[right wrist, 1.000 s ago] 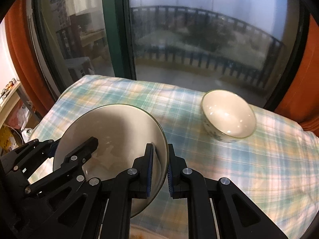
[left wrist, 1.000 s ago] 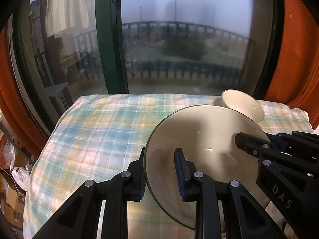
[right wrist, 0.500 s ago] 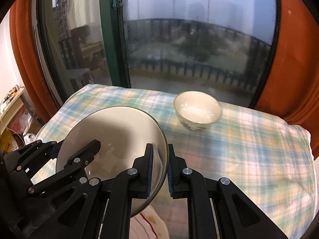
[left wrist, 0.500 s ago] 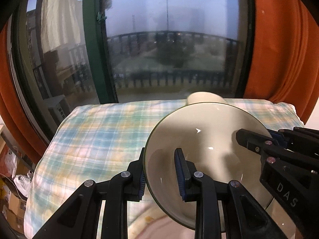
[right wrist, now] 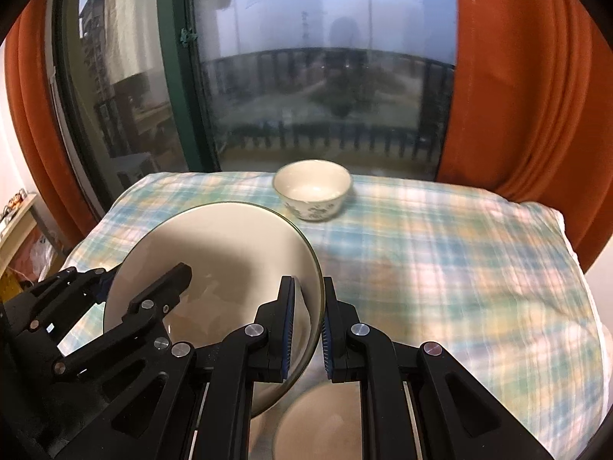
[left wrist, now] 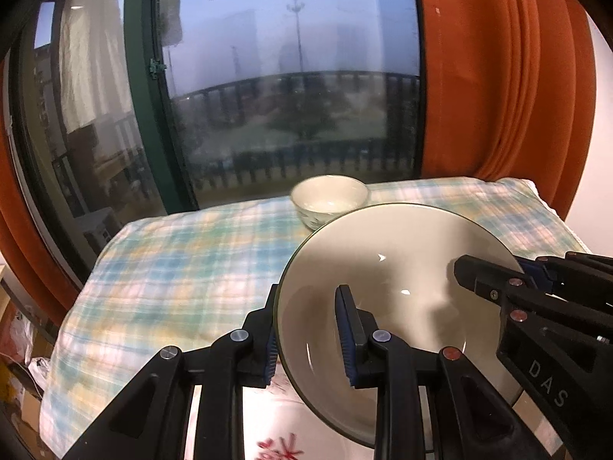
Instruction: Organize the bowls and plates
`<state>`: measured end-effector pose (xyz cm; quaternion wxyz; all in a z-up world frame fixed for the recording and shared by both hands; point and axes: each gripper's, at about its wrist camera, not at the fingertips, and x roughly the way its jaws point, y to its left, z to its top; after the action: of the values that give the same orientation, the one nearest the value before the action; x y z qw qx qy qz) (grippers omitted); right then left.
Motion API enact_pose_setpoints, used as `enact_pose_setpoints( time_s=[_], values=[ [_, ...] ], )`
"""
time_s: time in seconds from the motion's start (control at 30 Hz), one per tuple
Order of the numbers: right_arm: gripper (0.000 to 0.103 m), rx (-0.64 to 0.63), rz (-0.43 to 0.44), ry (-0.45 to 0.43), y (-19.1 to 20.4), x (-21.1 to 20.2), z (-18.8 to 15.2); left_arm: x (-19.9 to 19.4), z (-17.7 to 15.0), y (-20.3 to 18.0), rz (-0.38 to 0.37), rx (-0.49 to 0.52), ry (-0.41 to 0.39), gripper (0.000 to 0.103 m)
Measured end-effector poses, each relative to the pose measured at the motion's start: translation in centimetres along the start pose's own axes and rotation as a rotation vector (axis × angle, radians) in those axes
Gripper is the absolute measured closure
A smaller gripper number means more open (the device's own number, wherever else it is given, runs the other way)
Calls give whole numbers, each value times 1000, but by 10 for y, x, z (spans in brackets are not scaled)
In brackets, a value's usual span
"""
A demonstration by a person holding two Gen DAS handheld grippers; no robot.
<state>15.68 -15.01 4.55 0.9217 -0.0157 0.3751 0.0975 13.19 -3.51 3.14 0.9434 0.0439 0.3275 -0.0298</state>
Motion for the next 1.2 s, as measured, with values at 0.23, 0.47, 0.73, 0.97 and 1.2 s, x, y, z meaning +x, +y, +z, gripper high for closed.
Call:
enact_pose_setpoints(
  time_s=[0.23, 0.47, 0.73, 0.97, 1.2],
  values=[
    [88, 40, -35, 4, -30, -16, -28, -5, -13, -33, -47, 34, 7, 79],
    [88, 94, -91, -7, -56, -33, -53, -6, -28, -67, -113, 75, 18, 79],
    [88, 141, -125, 18, -78, -33, -79, 1, -43, -91, -145, 112, 51, 79],
    [88, 154, -110, 51, -84, -23, -93, 9, -53, -93, -136, 114, 81, 79],
    [88, 159, -109, 69, -81, -11, -102, 20, -63, -96, -112, 126, 110, 78]
  ],
)
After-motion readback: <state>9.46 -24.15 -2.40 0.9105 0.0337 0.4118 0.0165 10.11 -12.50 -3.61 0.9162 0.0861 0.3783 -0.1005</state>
